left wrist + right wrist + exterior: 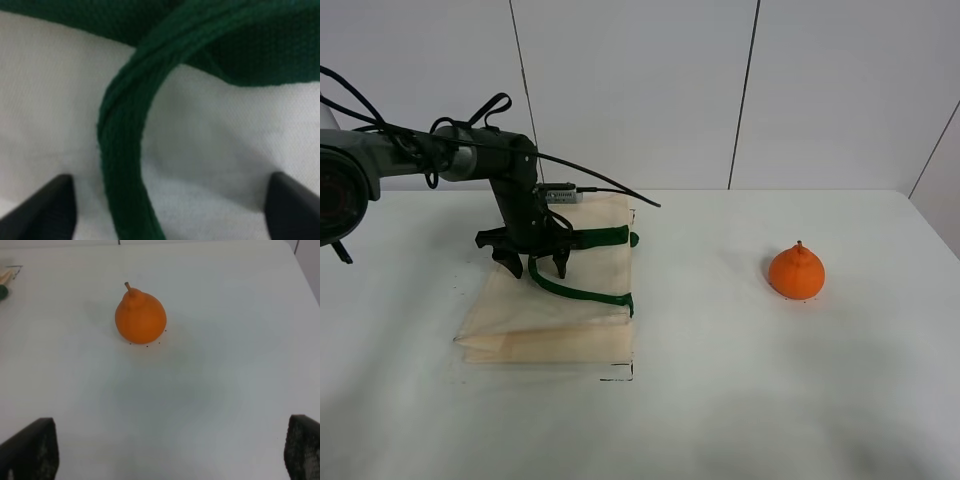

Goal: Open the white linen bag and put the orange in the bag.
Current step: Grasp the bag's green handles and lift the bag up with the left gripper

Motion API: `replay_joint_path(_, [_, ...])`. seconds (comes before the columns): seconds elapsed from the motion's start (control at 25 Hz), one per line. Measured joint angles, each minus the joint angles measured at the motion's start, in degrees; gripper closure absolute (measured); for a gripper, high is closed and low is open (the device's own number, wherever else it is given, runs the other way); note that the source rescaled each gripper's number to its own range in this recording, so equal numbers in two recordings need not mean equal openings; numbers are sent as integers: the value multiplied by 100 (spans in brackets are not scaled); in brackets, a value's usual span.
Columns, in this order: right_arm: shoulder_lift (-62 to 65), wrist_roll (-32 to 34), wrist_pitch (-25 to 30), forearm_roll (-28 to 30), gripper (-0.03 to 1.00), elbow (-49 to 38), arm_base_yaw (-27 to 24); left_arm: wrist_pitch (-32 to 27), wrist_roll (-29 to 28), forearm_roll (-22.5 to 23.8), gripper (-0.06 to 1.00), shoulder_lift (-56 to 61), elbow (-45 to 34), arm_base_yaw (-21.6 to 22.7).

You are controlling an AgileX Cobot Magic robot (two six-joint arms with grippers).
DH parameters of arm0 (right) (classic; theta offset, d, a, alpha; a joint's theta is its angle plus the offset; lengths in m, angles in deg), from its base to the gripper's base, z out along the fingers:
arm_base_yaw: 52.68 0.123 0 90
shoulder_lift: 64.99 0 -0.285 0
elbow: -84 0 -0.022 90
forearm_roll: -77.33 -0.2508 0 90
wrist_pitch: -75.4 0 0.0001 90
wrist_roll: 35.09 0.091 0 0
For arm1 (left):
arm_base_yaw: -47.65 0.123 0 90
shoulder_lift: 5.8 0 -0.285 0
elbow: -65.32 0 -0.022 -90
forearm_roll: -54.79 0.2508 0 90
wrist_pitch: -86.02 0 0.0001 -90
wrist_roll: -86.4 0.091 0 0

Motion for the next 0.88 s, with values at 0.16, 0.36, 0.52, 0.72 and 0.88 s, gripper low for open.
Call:
replay_joint_path(0.16, [0,0,0,0,-3,0,0,-29,0,30,67,-24,0,0])
replay_joint_path(0.36, [0,0,0,0,-3,0,0,-132,0,43,94,39,140,7])
replay_joint_path(0.52, [0,0,0,0,-3,0,0,-686,0,43,94,252,712,7])
replay_joint_path(0.72, [0,0,0,0,-3,0,0,-1744,43,12,94,530,1868,7])
replay_joint_path(0.88, [0,0,0,0,-3,0,0,-1772,240,-145,94,845,2709,-19])
